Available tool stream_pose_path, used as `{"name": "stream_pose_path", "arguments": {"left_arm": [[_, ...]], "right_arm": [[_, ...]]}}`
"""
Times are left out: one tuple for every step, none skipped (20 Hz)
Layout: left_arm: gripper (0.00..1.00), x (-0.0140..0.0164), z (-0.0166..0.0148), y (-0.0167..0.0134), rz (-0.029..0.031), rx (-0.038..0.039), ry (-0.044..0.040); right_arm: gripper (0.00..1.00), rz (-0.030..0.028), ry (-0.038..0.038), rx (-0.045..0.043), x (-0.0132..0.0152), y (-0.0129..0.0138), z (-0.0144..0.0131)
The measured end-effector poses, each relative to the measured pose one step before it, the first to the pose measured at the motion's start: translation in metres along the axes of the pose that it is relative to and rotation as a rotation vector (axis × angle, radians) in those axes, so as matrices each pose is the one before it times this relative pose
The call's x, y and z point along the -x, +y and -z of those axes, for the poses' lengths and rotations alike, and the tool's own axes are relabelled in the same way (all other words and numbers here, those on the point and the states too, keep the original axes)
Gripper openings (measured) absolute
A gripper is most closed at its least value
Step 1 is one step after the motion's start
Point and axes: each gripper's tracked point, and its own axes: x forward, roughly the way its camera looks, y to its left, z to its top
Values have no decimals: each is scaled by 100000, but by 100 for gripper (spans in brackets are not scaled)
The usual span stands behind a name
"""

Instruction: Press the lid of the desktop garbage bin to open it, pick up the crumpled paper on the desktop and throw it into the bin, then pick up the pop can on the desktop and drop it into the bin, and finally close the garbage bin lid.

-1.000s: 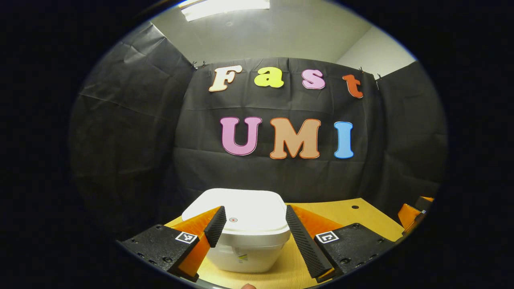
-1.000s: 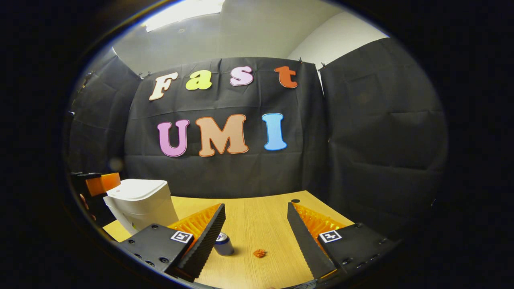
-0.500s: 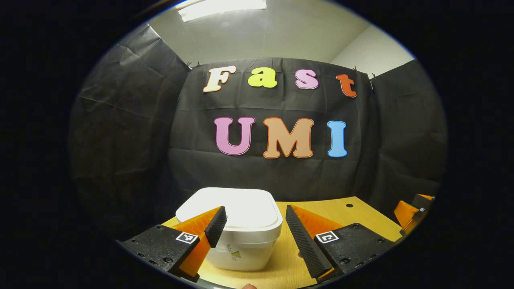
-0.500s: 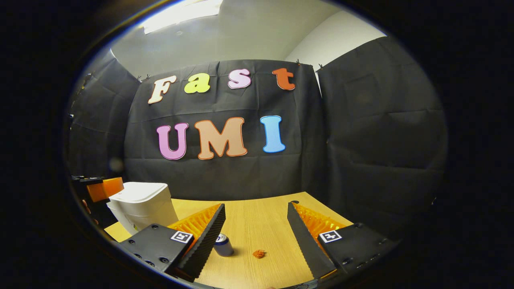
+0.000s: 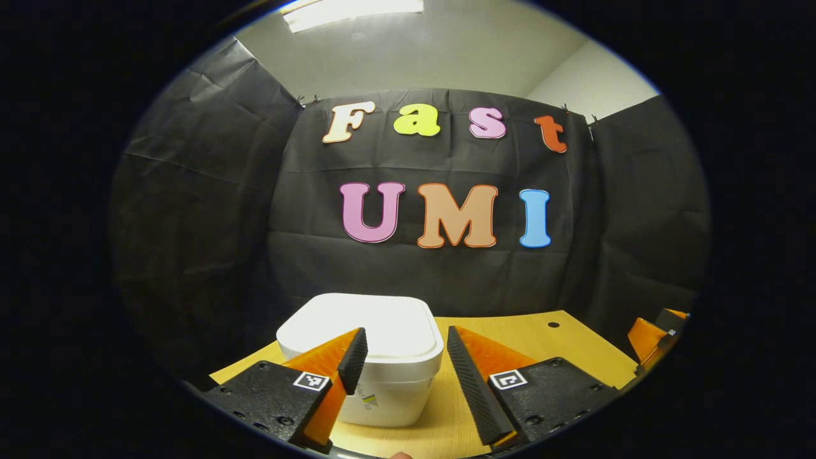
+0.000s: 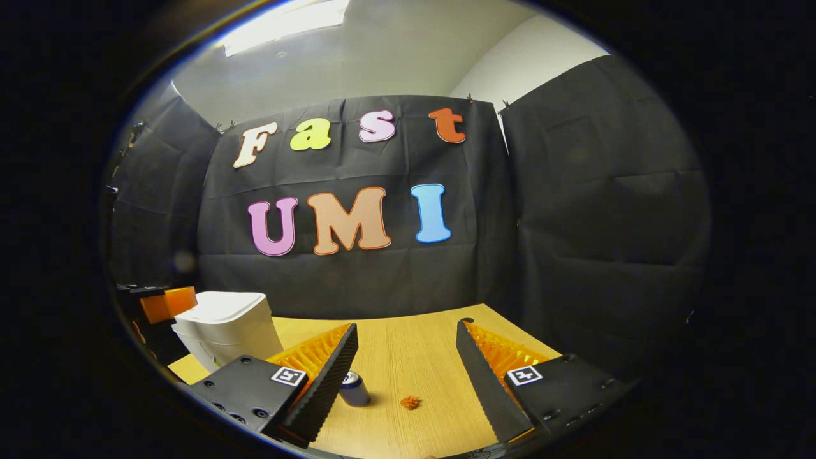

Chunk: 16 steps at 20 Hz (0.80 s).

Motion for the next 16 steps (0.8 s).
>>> {"name": "stream_pose_path", "arguments": {"left_arm": [[71,41,-63,187,-1023,62,-400],[69,4,7,199,-1036,76,-65],[63,-123,-38,208,-755,266,19],[60,24,69,212,-574,90,308],[51,-118,240,325,-933,-281,381],[42,-116,202,572,-1941,-852,780],[33,-143,216,370,-1208,-890,832],[23,-122,135,232,-202,-385,503],[23,-141,18,397,-672,-223,-165],[21,-177,-73,290,97,-79,-639],[15,-267,-202,228,21,-404,-1020],[14,-311,-25,356,-292,-898,-1155],[7,-486,132,417,-559,-1064,-621],[2,-380,320,473,-1309,-1261,440],[0,-563,216,463,-1108,-872,110],[0,-308,224,34,-37,-641,273]], "right_arm": [[98,127,-176,-343,110,-153,-15],[97,273,-136,-334,186,-188,-71],[94,479,10,-255,166,-233,155],[94,501,60,-328,73,-174,-28],[94,527,2,-375,148,-158,82],[94,489,-6,-359,142,-95,-4],[92,328,-4,-366,197,-49,94],[92,125,-188,-268,80,-89,-120],[94,203,-439,-47,49,-6,-44],[94,151,-350,148,85,-55,-143],[94,62,-168,109,146,-3,-7],[93,-98,100,-7,58,34,17],[94,-221,177,-26,128,107,85],[94,-335,216,66,63,150,-17],[94,-368,89,224,-35,37,59],[94,-340,-163,261,60,167,-50]]}}
